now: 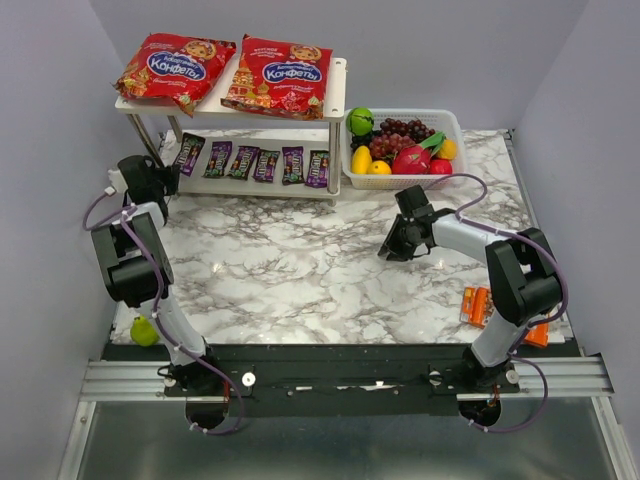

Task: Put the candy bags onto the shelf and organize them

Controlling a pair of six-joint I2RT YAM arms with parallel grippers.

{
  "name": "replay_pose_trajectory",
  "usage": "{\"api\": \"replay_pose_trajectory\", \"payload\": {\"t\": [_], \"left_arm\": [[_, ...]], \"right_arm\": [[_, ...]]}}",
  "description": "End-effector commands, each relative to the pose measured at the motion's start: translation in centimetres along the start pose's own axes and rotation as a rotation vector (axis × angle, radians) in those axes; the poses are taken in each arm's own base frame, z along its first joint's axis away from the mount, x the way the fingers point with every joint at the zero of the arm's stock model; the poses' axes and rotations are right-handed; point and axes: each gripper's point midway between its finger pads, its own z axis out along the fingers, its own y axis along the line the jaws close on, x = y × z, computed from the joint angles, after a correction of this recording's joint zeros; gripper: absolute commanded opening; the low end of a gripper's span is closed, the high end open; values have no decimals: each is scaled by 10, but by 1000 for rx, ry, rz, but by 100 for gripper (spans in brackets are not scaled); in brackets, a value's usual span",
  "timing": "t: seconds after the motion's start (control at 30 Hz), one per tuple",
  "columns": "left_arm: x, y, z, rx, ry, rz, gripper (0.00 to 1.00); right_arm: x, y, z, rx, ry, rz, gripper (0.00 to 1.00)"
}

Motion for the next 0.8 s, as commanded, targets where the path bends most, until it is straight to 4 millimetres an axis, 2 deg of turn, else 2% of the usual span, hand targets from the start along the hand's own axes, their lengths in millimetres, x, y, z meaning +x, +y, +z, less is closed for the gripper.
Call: {"api": "replay_pose_trajectory", "payload": {"t": [0.0,0.13,0.47,0.57,0.7,0.77], "left_arm": [[-6,-6,15,24,-59,-111,0],[1,4,26,7,-73,-172,0],[15,9,49,-26,-78,-251,1],[14,14,49,-47,-91,-262,4],[16,20,48,-70,-90,-258,18],[17,24,47,-84,-85,-253,21]], "right_arm": [[-5,-15,-5,47,-35,49,38],[-6,-21,-5,60,-35,65,38],[-4,-30,-4,85,-25,73,38],[-3,-32,-4,87,-23,73,38],[-4,-33,-3,88,-24,73,38],[-5,-33,-3,87,-22,73,38]]}}
